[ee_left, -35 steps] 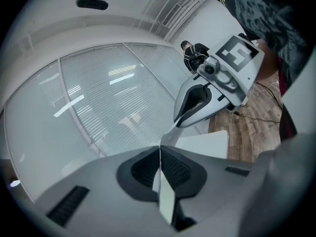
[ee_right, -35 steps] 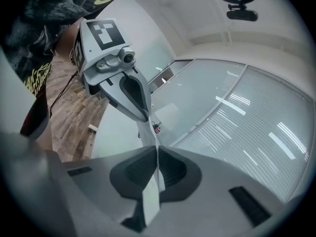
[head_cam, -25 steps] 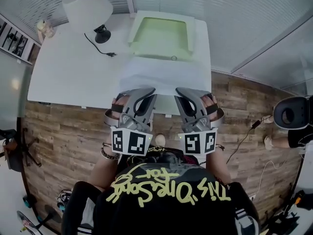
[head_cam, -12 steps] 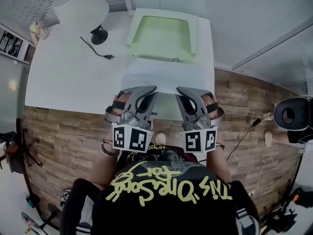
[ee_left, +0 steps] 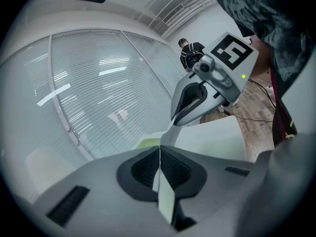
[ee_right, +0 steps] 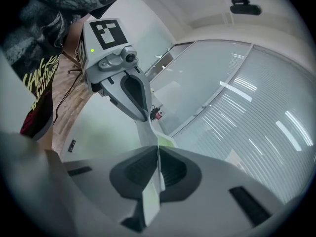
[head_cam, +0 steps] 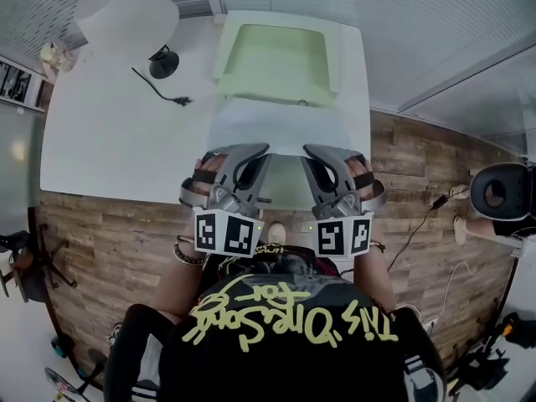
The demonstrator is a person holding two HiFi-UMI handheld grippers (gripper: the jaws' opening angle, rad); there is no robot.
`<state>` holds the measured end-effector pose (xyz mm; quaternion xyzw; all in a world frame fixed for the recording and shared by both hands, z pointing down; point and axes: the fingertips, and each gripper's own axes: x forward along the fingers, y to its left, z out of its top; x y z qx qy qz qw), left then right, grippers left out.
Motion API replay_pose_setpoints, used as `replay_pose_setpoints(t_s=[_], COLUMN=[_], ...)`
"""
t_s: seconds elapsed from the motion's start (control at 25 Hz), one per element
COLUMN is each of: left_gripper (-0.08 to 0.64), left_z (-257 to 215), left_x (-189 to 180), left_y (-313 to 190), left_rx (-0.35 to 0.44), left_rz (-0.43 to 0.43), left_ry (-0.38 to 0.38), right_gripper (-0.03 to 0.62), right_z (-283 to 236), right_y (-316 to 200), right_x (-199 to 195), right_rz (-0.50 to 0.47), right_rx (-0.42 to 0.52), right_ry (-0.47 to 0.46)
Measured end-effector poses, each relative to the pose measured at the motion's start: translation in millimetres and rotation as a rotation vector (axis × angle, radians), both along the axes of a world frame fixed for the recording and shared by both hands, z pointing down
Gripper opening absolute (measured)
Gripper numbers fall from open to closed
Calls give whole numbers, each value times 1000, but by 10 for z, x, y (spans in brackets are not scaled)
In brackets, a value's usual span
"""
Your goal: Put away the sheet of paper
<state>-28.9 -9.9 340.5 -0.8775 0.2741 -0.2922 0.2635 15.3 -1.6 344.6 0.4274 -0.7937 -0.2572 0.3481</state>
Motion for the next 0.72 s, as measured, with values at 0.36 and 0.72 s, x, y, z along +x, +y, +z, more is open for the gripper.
replay_pose_setpoints(t_s=[0.36,0.72], left_gripper=[8,8], left_z=[94,201], left_x=[-25,-5], left_y=[-128,-233], left_rx=[-29,-46], left_rz=[13,25], left_ry=[-15,-37], right_gripper=[9,9], right_z=[92,196], right_y=[-131,-241], right_x=[-24,-2], right_rz=[14,26], right_rx=[-26,-54], right_ry=[16,14])
